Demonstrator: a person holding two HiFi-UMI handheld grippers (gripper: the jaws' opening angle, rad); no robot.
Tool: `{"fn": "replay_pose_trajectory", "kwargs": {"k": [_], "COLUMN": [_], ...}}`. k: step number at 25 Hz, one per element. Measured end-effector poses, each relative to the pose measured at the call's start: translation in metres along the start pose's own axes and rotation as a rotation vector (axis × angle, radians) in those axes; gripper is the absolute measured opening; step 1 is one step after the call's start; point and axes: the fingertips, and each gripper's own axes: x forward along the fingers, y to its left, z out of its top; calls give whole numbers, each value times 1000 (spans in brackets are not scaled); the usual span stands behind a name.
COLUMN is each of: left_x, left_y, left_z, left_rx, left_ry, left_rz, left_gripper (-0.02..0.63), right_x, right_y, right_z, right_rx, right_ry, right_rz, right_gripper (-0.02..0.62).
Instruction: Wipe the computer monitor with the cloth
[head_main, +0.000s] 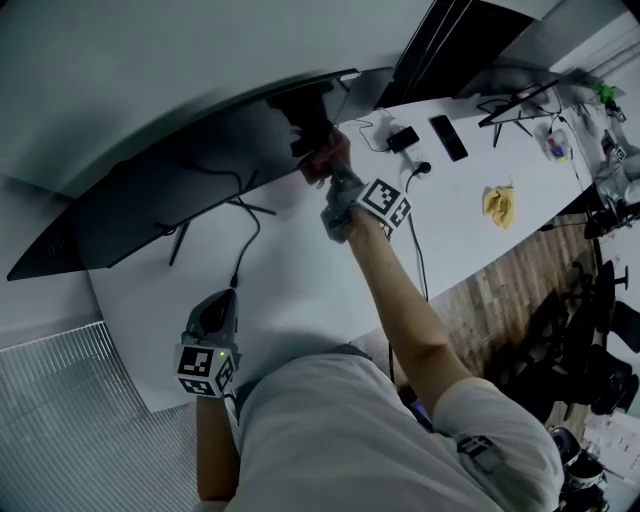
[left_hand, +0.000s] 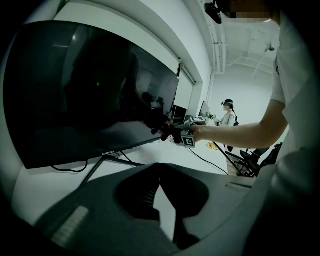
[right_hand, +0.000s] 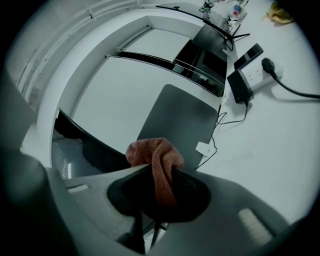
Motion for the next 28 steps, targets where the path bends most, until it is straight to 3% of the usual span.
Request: {"fn": "replay_pose_trajectory", "kwargs": {"k": [16,28], "left_x": [-3,-5], "left_y": [12,15], "left_z": [-14,-21], "left_rx": [-31,-43], "left_ry": [23,32], "left_rz": [26,31], "left_gripper": [6,6], "right_x": [11,7], "right_y": [-64,-95], "right_z": [-36,-59], "right_rx": [-4,69], "right_ry": [73,106], "right_rz": [-120,-168], "right_gripper": [75,75]}}
